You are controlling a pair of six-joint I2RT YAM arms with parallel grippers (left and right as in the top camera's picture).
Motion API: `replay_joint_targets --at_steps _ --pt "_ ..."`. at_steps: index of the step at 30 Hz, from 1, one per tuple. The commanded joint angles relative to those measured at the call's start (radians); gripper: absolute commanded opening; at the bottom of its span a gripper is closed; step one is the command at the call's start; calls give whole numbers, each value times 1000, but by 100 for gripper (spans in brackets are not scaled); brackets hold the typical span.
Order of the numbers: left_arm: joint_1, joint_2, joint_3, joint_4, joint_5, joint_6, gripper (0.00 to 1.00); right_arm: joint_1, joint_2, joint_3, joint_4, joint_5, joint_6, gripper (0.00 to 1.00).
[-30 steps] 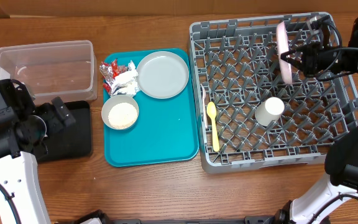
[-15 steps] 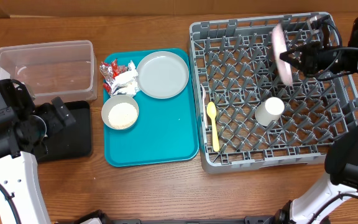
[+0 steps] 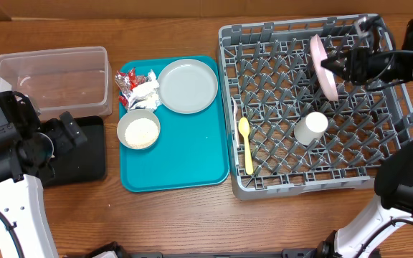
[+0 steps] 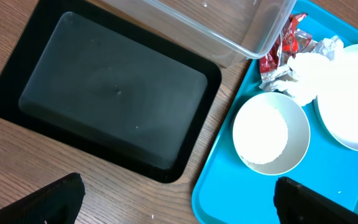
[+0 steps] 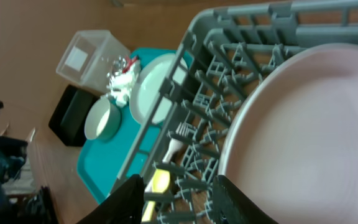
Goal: Sort waste into correct bins and load items into the dishwasher rack
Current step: 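Move the right gripper to the grey plate and grip its rim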
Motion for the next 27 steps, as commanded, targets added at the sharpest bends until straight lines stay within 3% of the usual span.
replay_joint_targets --at_steps 1,2,3,4,8,12,27 --pt "6 5 16 1 8 23 100 32 -100 106 4 33 166 30" --pt "6 5 16 1 8 23 100 61 -114 116 9 93 251 14" --pt "6 5 16 1 8 23 100 82 -119 116 14 136 304 6" --pt "6 5 16 1 8 23 100 111 -119 116 15 198 372 4" --pt "6 5 16 1 8 23 100 282 -118 83 29 554 630 4" --pt "6 5 16 1 8 23 100 415 -117 37 40 956 796 4" --pt "6 5 16 1 8 23 100 367 -116 -84 167 1188 938 4"
